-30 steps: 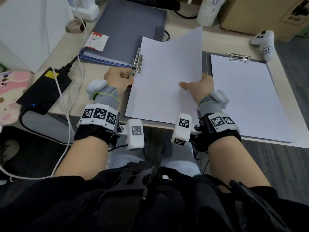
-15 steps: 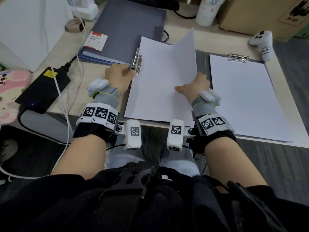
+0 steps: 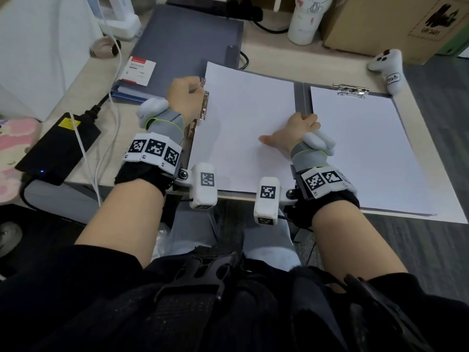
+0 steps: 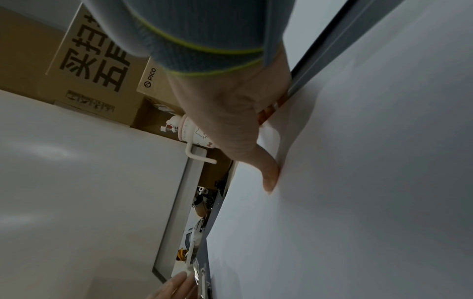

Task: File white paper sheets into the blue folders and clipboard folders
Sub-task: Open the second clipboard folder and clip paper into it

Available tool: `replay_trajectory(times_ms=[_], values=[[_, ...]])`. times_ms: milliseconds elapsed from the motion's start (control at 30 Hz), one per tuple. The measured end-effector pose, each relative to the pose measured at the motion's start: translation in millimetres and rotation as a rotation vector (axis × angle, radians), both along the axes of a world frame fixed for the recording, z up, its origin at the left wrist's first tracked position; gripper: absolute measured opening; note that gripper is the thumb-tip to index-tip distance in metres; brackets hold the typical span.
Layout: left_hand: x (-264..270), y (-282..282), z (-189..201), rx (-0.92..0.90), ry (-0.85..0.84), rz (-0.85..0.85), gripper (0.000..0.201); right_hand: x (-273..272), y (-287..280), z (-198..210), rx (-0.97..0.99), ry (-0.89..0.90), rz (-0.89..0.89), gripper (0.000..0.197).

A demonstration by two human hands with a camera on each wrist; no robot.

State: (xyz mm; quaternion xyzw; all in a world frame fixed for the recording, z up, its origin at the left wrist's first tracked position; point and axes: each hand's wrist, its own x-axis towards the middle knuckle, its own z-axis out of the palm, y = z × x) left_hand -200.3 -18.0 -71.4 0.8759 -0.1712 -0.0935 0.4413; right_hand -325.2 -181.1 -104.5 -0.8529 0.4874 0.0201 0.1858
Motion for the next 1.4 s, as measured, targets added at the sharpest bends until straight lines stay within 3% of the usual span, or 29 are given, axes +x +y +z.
replay_trajectory(times_ms=[100,133,333,500,633,767,867,933,1100,1233,1400], values=[[-2,5,1,-0.237,0.081,0.074,0.006,0,0,2,-0.003,0.040,0.004,0.094],[0,7,0,-0.284,0.112,0.102,0.032,-1,-1,3,-0.004,0.055,0.004,0.094],[-4,21,-1,-0.451,0.178,0.145,0.023,-1,2,6,-0.010,0.067,0.006,0.090],[-11,31,-5,-0.423,0.161,0.134,0.024,-1,7,6,-0.011,0.063,0.015,0.085],[-15,36,-6,-0.329,0.103,0.145,0.011,-2,8,7,-0.016,0.073,0.025,0.084],[-12,43,-10,-0.202,0.052,0.189,0.030,1,7,5,-0.008,0.082,0.018,0.080],[-12,44,-9,-0.047,0.120,0.193,0.031,2,6,4,-0.006,0.092,0.000,0.078],[-12,44,-8,0.032,0.221,0.160,0.043,4,7,3,0.007,0.089,-0.011,0.080],[-14,46,-7,-0.042,0.531,0.107,0.050,3,6,0,0.017,0.053,-0.029,0.069],[-15,48,-10,-0.081,0.564,0.051,0.058,4,6,0,0.010,0.058,-0.032,0.070],[-19,50,-12,-0.114,0.590,0.032,0.029,5,6,-1,0.004,0.053,-0.043,0.072]])
